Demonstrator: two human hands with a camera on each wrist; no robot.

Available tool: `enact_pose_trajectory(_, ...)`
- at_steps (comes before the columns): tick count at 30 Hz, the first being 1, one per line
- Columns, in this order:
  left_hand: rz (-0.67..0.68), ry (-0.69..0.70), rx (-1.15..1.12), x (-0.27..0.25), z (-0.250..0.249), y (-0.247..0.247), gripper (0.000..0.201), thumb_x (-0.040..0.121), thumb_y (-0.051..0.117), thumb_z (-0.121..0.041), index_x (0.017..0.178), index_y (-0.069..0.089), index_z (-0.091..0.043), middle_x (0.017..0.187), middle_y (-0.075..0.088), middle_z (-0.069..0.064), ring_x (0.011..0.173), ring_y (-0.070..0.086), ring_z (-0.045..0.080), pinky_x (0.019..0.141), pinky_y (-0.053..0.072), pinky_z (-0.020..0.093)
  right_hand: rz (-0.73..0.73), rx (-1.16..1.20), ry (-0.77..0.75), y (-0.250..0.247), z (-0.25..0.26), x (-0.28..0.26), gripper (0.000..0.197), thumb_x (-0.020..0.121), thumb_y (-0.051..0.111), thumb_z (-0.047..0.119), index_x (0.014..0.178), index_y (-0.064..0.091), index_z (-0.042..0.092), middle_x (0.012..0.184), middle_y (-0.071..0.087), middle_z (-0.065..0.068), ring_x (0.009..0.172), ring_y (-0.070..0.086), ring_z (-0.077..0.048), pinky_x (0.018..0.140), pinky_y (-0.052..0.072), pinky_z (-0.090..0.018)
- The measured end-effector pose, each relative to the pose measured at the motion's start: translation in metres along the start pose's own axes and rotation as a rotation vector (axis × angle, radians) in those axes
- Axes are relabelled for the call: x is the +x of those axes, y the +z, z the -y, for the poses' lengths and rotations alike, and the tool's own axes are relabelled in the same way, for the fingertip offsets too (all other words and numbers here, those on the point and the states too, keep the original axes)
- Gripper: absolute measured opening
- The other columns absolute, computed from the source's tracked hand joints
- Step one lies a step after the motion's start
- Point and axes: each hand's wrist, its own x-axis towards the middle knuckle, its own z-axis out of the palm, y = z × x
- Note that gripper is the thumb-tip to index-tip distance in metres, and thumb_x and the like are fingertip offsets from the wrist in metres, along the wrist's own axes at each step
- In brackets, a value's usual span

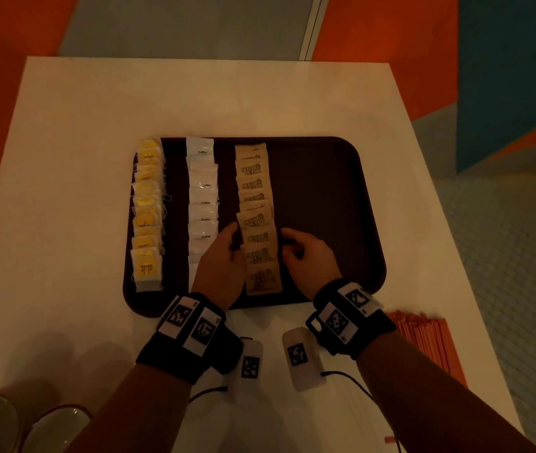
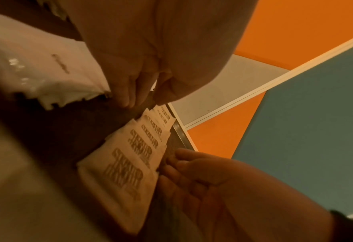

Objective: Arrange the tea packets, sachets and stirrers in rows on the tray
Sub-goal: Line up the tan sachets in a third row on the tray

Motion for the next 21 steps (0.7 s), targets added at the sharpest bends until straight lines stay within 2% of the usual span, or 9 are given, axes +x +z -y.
enact_pose_trajectory(2, 0.005, -0.007, -0.047, 0.008, -0.003, -0.002, 0.051, 0.094, 0.036, -0.001, 0.142, 0.029, -0.017, 0.121, 0.041, -0.01, 0.113, 0.04, 0.005, 0.091, 0.036, 0.021, 0.006, 0.026, 0.005, -0.003, 0.002, 0.003, 0.045, 0.093, 0.048, 0.01, 0.136, 0.042, 0.019, 0.136, 0.05, -0.004, 0.119, 0.051, -0.013, 0.091, 0.037, -0.017)
enact_pose_trajectory(4, 0.009, -0.011, -0.068, 0.014, -0.006, -0.002, 0.052, 0.093, 0.037, -0.001, 0.142, 0.028, -0.017, 0.122, 0.041, -0.009, 0.113, 0.041, 0.007, 0.092, 0.036, 0.025, 0.018, 0.048, 0.004, -0.003, 0.006, 0.007, 0.048, 0.092, 0.048, 0.009, 0.138, 0.039, 0.019, 0.137, 0.05, -0.005, 0.121, 0.05, -0.013, 0.092, 0.037, -0.017)
enact_pose_trajectory(7, 0.034, 0.018, -0.09, 0.019, -0.009, 0.0, 0.049, 0.092, 0.037, 0.001, 0.138, 0.031, -0.016, 0.12, 0.042, -0.01, 0.109, 0.041, 0.004, 0.087, 0.041, 0.025, 0.04, 0.064, 0.006, 0.0, 0.009, 0.01, 0.046, 0.092, 0.048, 0.01, 0.137, 0.041, 0.02, 0.132, 0.054, -0.005, 0.118, 0.052, -0.013, 0.088, 0.039, -0.017)
enact_pose_trajectory(10, 0.042, 0.033, -0.099, 0.02, -0.006, 0.003, 0.049, 0.091, 0.039, 0.002, 0.135, 0.034, -0.019, 0.118, 0.045, -0.012, 0.103, 0.046, 0.002, 0.076, 0.044, 0.016, 0.047, 0.092, 0.0, 0.002, 0.01, 0.009, 0.042, 0.091, 0.048, 0.009, 0.131, 0.049, 0.023, 0.125, 0.059, -0.004, 0.116, 0.055, -0.014, 0.086, 0.044, -0.02)
enact_pose_trajectory(15, 0.048, 0.033, -0.088, 0.022, -0.001, 0.003, 0.051, 0.09, 0.04, 0.002, 0.134, 0.035, -0.024, 0.119, 0.05, -0.01, 0.108, 0.052, 0.009, 0.091, 0.05, 0.035, 0.076, 0.087, 0.019, 0.003, 0.014, 0.008, 0.043, 0.092, 0.047, 0.012, 0.133, 0.047, 0.026, 0.126, 0.058, -0.005, 0.117, 0.054, -0.015, 0.082, 0.044, -0.019)
enact_pose_trajectory(19, 0.044, 0.023, -0.105, 0.018, 0.0, 0.004, 0.051, 0.091, 0.041, 0.002, 0.135, 0.034, -0.023, 0.121, 0.05, -0.008, 0.103, 0.051, 0.005, 0.089, 0.048, 0.031, 0.028, 0.025, 0.039, -0.001, 0.014, 0.005, 0.048, 0.093, 0.047, 0.01, 0.139, 0.037, 0.019, 0.138, 0.047, -0.006, 0.123, 0.049, -0.016, 0.09, 0.038, -0.019)
enact_pose_trajectory(21, 0.055, 0.005, -0.156, 0.012, 0.003, 0.006, 0.049, 0.092, 0.041, 0.002, 0.134, 0.036, -0.023, 0.121, 0.051, -0.006, 0.105, 0.053, 0.007, 0.092, 0.05, 0.035, 0.022, 0.031, 0.067, -0.001, 0.012, 0.001, 0.048, 0.093, 0.046, 0.009, 0.139, 0.037, 0.017, 0.139, 0.046, -0.006, 0.123, 0.049, -0.017, 0.091, 0.037, -0.02)
